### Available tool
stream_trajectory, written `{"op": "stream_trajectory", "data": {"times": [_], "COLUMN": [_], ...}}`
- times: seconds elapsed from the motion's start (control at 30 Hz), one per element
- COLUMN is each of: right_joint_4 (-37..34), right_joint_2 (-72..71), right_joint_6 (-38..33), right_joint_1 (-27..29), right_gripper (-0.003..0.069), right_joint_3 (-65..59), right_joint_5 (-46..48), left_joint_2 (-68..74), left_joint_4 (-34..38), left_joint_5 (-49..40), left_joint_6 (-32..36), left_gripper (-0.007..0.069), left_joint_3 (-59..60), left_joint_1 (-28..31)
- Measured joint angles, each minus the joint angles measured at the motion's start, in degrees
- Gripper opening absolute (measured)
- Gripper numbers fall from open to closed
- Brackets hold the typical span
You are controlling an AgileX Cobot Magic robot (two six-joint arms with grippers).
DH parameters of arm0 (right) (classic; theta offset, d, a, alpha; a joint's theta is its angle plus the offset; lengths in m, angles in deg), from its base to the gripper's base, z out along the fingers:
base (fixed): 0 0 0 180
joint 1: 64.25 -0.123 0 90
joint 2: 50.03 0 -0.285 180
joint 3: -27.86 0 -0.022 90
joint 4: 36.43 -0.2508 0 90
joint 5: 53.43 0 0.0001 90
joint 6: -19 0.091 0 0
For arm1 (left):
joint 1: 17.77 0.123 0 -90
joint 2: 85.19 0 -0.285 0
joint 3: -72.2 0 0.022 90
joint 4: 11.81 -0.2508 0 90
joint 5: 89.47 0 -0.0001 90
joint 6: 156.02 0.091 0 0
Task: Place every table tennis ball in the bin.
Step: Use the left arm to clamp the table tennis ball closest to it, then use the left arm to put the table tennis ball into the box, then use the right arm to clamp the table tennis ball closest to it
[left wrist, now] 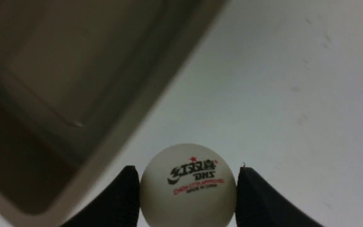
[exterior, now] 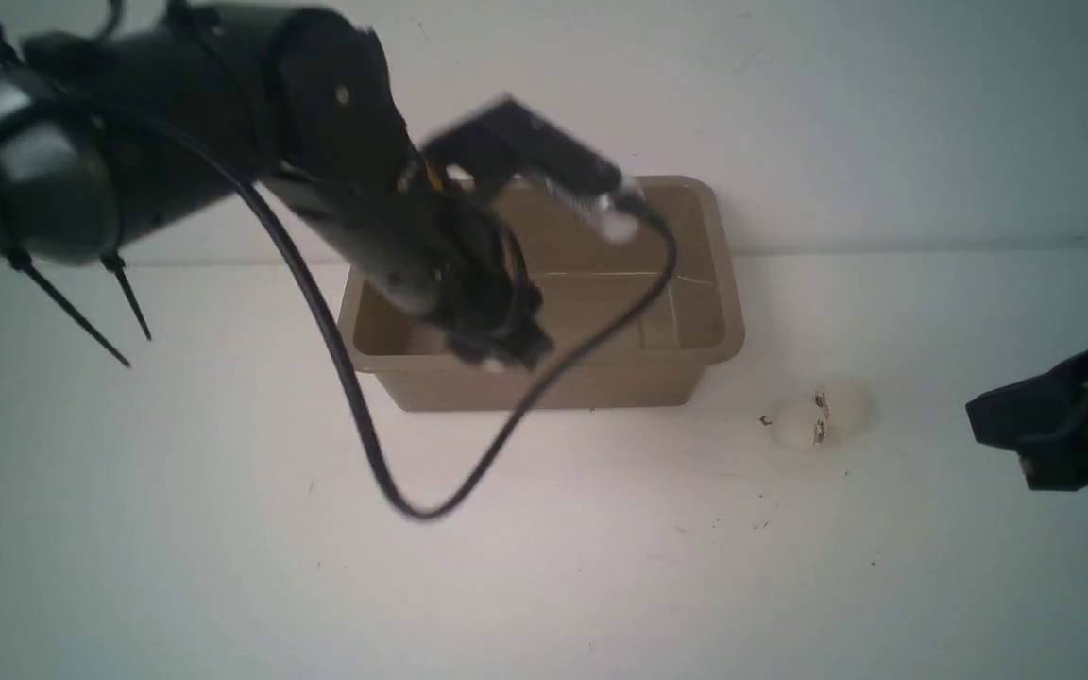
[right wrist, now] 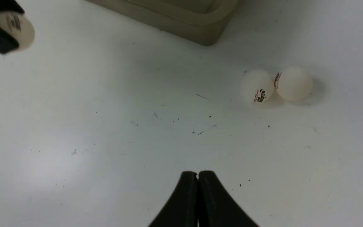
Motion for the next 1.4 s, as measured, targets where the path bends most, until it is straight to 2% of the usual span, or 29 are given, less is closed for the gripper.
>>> {"op": "stream_trajectory", "data": {"times": [0.13,0.43,0.8,0.97,1.13,1.23,1.27,1.4], "right_joint_4": [0.0,-0.2,-0.2,-0.1,0.7,2.4,3.5,8.1], "right_joint_2": [0.2,0.3,0.3,0.3,0.3,0.8,1.6,7.0], "right_joint_6": [0.0,0.0,0.0,0.0,0.0,0.0,0.0,1.6], "right_joint_1": [0.0,0.0,0.0,0.0,0.0,0.0,0.0,-0.1], "right_gripper": [-0.0010,-0.0010,-0.0010,-0.0010,-0.0010,-0.0010,-0.0010,-0.0010], "right_joint_3": [0.0,0.0,0.0,0.0,0.0,0.1,0.5,4.3], "right_joint_5": [0.0,0.0,0.3,0.3,-1.3,-3.8,-4.4,-4.2], "left_joint_2": [5.7,18.9,20.7,20.8,20.2,17.7,16.1,5.9], "left_joint_4": [-4.7,-9.0,-9.0,-8.4,-8.4,-8.4,-8.4,-8.2], "left_joint_5": [0.4,0.7,0.7,0.1,-2.4,-4.0,-4.5,-8.1], "left_joint_6": [-2.4,-1.0,1.2,1.2,1.2,1.2,1.2,1.4], "left_gripper": [0.0348,0.0348,0.0349,0.0449,0.0470,0.0430,0.0393,0.0104], "left_joint_3": [-4.5,-13.3,-15.8,-16.0,-18.0,-18.8,-18.8,-19.0], "left_joint_1": [1.8,2.7,3.2,3.2,3.2,3.3,3.3,3.3]}}
